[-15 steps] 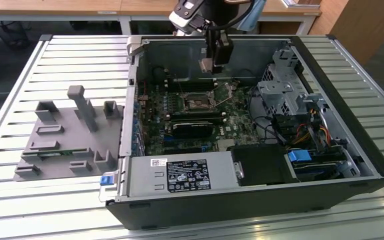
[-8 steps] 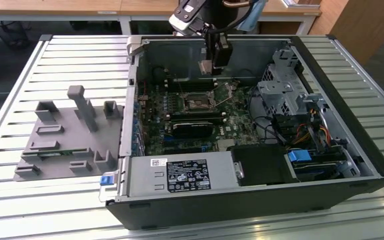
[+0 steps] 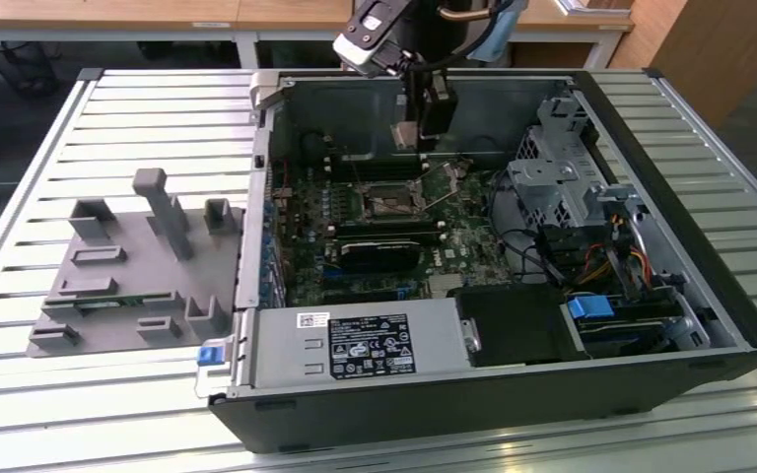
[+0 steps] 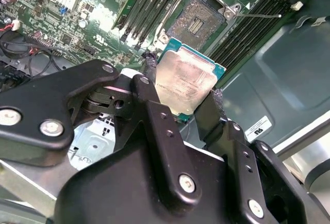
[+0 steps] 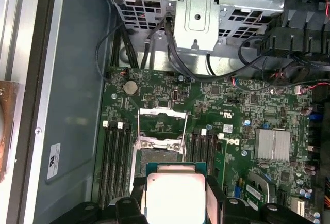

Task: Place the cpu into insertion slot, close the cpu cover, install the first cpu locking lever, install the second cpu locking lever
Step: 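Place the cpu into insertion slot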

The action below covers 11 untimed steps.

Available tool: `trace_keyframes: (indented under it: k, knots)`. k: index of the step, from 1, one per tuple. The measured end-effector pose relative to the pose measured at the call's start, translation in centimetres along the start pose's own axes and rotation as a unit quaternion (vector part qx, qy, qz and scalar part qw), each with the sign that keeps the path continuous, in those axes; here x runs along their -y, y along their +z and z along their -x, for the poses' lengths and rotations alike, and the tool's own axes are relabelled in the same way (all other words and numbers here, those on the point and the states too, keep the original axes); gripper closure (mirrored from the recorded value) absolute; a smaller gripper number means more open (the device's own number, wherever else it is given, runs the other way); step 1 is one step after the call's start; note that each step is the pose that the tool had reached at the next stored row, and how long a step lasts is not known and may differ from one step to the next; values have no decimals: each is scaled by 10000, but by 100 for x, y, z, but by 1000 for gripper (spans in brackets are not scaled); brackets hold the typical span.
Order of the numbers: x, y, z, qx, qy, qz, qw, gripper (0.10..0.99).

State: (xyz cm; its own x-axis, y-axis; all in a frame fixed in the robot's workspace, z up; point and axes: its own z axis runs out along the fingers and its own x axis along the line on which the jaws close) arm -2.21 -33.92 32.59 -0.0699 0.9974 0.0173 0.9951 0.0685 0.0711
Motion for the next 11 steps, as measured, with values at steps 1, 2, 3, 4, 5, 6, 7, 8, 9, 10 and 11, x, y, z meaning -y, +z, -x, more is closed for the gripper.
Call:
trace_keyframes:
  k: [1,2,3,4,5,6,7,8,9,10,11]
  knots:
    - [0,6,0,0,1,-1,10000,545]
    - [1,12,-1,0,1,-2,10000,545]
    - [1,17,-2,0,2,-2,10000,545]
    - [2,23,-2,0,4,-3,10000,545]
    - [2,29,-3,0,4,-4,10000,545]
    - [2,34,-3,0,6,-4,10000,545]
    - [3,39,-4,0,7,-5,10000,545]
    - [3,45,-4,0,7,-5,10000,545]
    - [3,50,-5,0,8,-6,10000,545]
    - [4,56,-6,0,9,-7,10000,545]
    - [4,62,-6,1,10,-8,10000,545]
